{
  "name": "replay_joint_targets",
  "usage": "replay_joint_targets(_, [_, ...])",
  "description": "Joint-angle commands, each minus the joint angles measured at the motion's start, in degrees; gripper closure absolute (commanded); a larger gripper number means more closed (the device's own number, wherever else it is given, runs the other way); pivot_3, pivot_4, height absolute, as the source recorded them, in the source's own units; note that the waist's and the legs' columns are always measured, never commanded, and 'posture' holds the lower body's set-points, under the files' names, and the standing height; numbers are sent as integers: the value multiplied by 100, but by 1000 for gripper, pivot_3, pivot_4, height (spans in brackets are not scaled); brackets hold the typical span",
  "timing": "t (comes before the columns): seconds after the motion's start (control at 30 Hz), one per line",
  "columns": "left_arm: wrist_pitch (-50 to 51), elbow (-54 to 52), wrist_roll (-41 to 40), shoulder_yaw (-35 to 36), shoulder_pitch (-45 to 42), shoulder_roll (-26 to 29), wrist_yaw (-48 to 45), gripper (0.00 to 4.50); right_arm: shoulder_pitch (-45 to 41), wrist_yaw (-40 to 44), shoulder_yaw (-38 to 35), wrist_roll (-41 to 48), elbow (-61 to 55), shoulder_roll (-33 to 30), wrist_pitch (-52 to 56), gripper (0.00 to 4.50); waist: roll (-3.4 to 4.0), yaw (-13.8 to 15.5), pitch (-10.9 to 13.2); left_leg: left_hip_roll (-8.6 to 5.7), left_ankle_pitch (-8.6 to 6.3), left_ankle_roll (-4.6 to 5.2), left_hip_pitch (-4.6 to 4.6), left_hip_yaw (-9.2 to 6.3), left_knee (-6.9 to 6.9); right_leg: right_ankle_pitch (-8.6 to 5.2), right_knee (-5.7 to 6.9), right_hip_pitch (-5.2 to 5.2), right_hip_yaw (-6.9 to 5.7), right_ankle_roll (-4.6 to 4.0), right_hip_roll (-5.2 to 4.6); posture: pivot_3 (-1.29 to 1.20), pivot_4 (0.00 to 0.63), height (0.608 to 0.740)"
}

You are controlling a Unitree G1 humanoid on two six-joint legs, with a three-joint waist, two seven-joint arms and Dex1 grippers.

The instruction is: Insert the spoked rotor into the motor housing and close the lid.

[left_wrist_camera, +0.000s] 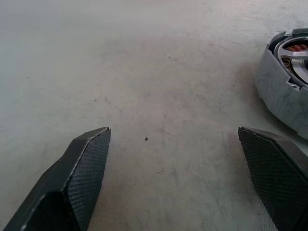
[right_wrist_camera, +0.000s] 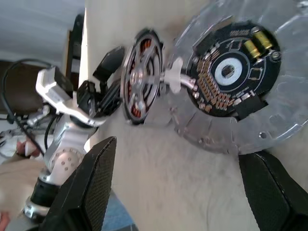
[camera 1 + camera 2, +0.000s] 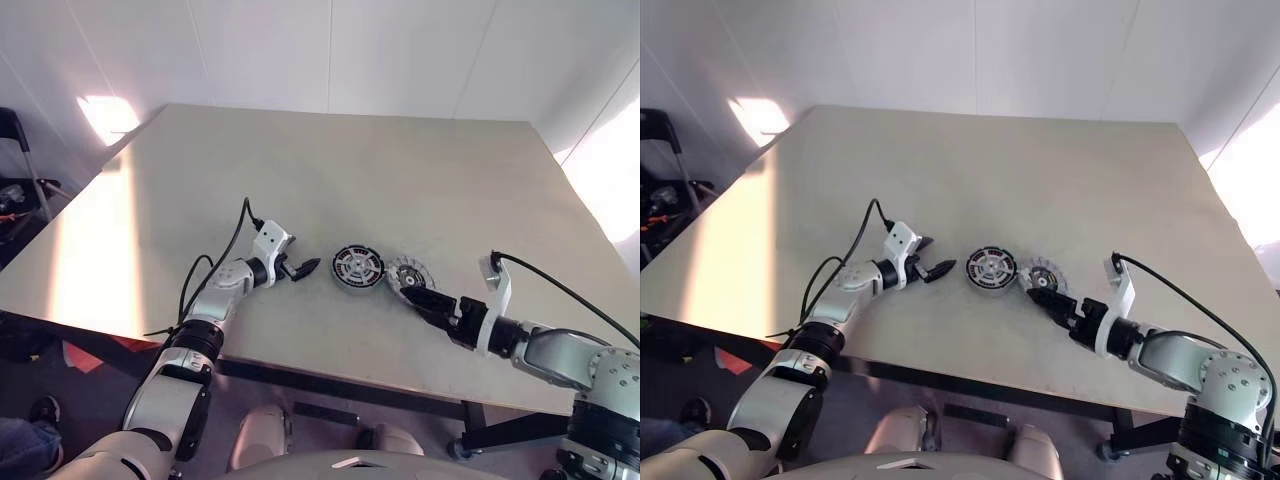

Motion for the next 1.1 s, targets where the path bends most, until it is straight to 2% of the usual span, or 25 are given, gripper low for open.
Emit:
replay_joint_targets(0.03, [5, -194, -8, 62, -4, 98, 36, 0, -293, -333, 96, -26, -27, 105, -513, 52, 0, 2, 0, 0, 2, -3, -1, 0, 0, 0, 1, -2, 0, 0, 0, 0, 0, 740])
replay_joint_targets(0.27, [21, -274, -10, 68, 13, 140, 71, 0, -665, -361, 338, -213, 87, 178, -1193, 52, 0, -4, 0, 0, 9, -14, -23, 0, -7, 0, 3, -25, 0, -1, 0, 0, 0, 740])
replay_joint_targets(0.4, [12, -216, -9, 75, -36, 153, 77, 0, -1058, -420, 587, 338, -128, 168, -1151, 52, 0, -11, 0, -1, 11, -17, -33, 2, -7, 1, 13, -40, 1, -5, 0, 0, 0, 740])
replay_joint_targets(0.57, [-16, -162, 19, 45, -86, 131, 79, 0, -1673, -805, 1431, 1351, -526, 121, -1095, 52, 1, -22, 0, 0, 14, -21, -35, 2, -7, 6, 19, -49, 2, -18, 1, 0, 0, 740])
replay_joint_targets(0.77, [-45, -92, 31, 80, -187, 128, 128, 0, -1896, -1082, 2367, 1392, -684, 98, -1293, 52, -9, 5, 0, -2, 12, -20, -41, 2, -7, 16, 19, -48, 2, -34, 1, 0, 0, 740])
replay_joint_targets(0.87, [-53, -122, 21, 108, -134, 162, 149, 0, -1863, -688, 2504, 730, -843, -150, -1462, 52, -10, 3, 0, -6, 12, -20, -58, 2, -5, 19, 19, -65, 4, -36, -1, 0, 0, 740])
replay_joint_targets(0.97, [-56, -143, 14, 125, -88, 170, 158, 0, -1696, 469, 2843, -660, -1411, -637, -2099, 52, -11, 11, 0, -6, 14, -23, -73, 1, -3, 20, 24, -79, 4, -35, -1, 0, 0, 740])
replay_joint_targets(1.1, [-65, -92, 10, 132, -115, 146, 164, 0, -1383, 2179, 4184, -3533, -1622, -1727, -4031, 52, -18, 22, 1, -6, 15, -24, -77, -3, -1, 3, 24, -81, 4, 22, 0, 0, 0, 740])
